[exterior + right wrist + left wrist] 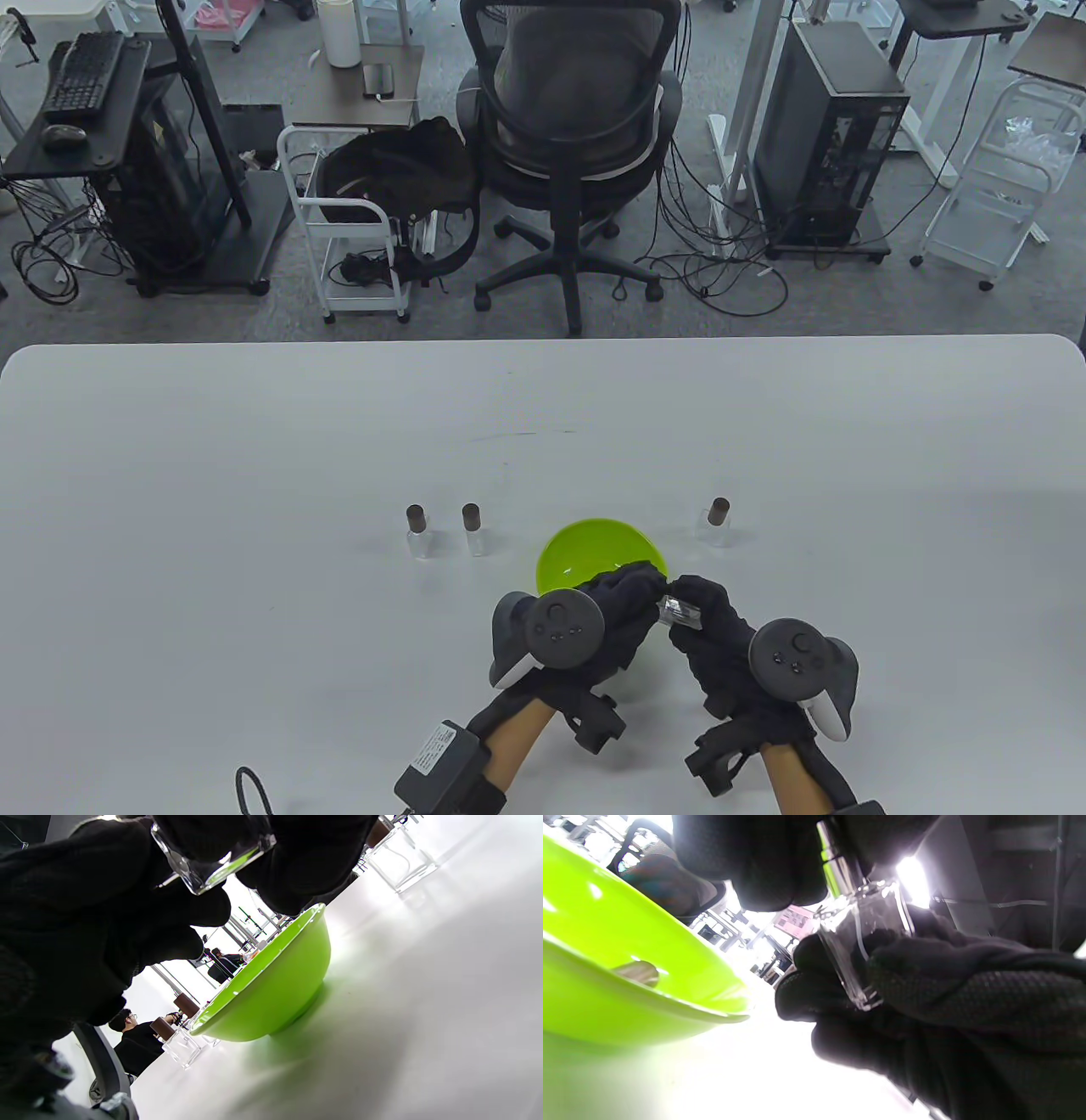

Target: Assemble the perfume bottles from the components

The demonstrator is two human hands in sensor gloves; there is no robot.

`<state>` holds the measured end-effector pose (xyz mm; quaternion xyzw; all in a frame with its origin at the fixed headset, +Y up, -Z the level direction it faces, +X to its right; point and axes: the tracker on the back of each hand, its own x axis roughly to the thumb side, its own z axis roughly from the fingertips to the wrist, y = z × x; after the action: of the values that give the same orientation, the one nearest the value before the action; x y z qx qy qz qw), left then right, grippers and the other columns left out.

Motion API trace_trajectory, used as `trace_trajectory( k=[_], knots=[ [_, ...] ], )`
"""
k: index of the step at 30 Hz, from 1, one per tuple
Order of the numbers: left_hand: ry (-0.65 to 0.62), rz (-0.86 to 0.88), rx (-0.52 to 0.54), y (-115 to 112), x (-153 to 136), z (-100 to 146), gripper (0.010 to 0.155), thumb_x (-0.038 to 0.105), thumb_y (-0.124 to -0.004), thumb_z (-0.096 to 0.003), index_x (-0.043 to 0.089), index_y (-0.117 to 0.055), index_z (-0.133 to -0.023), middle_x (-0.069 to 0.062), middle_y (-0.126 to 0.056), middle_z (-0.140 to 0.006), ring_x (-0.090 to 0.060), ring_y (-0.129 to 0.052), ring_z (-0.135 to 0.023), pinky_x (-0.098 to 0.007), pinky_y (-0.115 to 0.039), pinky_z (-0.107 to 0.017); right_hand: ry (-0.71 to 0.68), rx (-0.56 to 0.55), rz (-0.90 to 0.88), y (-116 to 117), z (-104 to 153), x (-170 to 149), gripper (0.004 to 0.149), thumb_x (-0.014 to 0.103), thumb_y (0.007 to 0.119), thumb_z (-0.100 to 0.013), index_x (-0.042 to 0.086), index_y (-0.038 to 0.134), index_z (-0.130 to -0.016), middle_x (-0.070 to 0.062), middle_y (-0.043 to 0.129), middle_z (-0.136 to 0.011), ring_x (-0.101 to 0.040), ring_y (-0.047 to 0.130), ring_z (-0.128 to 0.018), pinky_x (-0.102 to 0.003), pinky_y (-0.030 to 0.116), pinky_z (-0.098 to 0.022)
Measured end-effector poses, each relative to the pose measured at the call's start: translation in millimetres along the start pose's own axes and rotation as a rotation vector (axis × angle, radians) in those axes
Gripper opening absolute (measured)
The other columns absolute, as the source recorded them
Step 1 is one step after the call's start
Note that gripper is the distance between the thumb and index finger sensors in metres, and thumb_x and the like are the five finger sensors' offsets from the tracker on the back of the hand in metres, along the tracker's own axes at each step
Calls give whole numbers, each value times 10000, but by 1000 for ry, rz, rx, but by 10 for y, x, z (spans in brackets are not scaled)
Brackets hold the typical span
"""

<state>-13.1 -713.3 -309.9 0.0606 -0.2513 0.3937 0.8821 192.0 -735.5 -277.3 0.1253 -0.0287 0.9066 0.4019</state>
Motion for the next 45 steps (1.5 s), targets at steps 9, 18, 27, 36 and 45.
trace_trajectory(
  k=[9,18,27,36,45],
  knots=[
    [163,-135,-28,21,67,-21,533,482,-620,-565,115,-794,-910,-7,-1002,-630,-193,-1016,-455,-294,-831,-419,1,-12,-12,5,2,18,585,266,675,-554,146,408,-1061,-94,653,-1105,-296,882,-969,-448,787,-733],
    [-13,-46,-22,31,63,-3,387,327,-745,-546,251,-721,-925,-89,-791,-1028,-306,-909,-871,-361,-780,-641,13,-11,-21,8,-2,-9,585,266,671,-555,145,401,-1060,-96,649,-1106,-295,879,-971,-446,787,-733],
    [200,-34,-76,91,44,-40,525,466,-663,-577,87,-806,-911,-50,-1023,-664,-222,-1047,-481,-285,-843,-403,-22,-35,48,4,13,55,587,271,670,-556,149,397,-1061,-90,645,-1109,-290,877,-975,-443,787,-736],
    [-6,-80,-61,82,107,-19,383,295,-768,-530,287,-740,-912,-50,-839,-990,-282,-929,-834,-357,-776,-642,0,-22,-15,2,8,1,585,267,671,-554,149,399,-1058,-92,644,-1109,-292,879,-972,-444,787,-735],
    [194,-8,-92,83,48,-36,562,487,-604,-583,95,-782,-946,-75,-998,-767,-251,-1052,-583,-297,-856,-456,-17,-40,-28,-13,16,36,586,271,670,-556,153,396,-1059,-88,643,-1110,-287,875,-977,-440,784,-740]
  ],
)
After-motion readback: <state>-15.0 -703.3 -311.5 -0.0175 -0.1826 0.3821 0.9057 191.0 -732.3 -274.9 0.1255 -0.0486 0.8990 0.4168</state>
